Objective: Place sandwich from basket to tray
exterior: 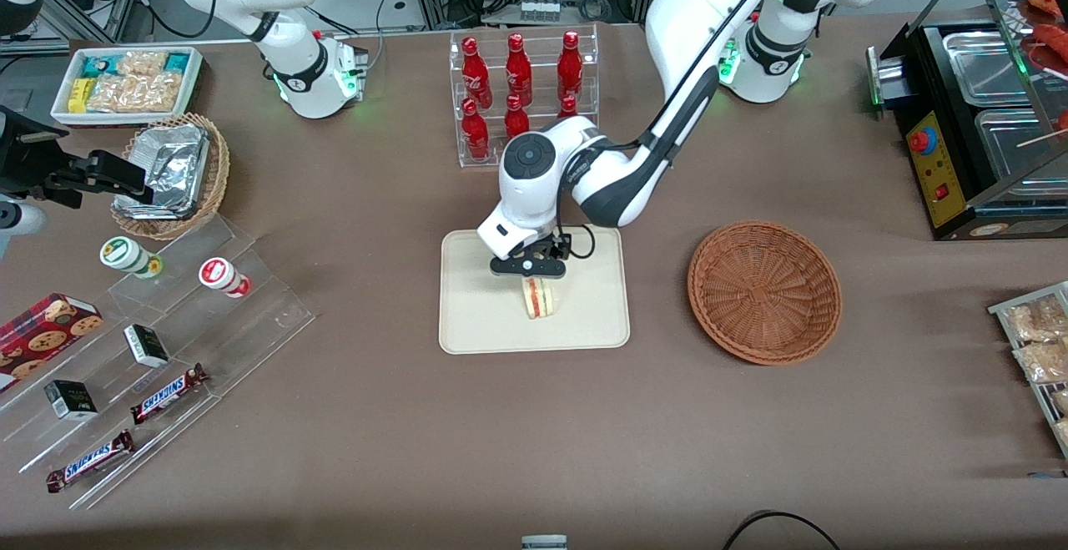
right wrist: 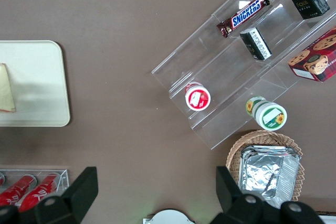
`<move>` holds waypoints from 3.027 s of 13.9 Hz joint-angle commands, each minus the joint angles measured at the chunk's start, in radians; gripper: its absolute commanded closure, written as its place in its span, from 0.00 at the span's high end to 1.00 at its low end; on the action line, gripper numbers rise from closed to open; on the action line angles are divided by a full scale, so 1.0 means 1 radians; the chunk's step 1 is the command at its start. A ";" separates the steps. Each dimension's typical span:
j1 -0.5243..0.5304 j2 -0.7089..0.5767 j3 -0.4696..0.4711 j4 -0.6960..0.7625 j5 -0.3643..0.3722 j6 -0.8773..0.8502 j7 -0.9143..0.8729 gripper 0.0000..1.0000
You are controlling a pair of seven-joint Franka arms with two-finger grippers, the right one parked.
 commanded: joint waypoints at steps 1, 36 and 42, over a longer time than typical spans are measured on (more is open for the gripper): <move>0.023 -0.135 0.015 -0.018 -0.002 -0.138 -0.012 1.00; 0.680 -0.683 0.142 -0.043 -0.148 -0.773 0.792 1.00; 0.690 -0.677 0.135 -0.037 -0.146 -0.763 0.819 1.00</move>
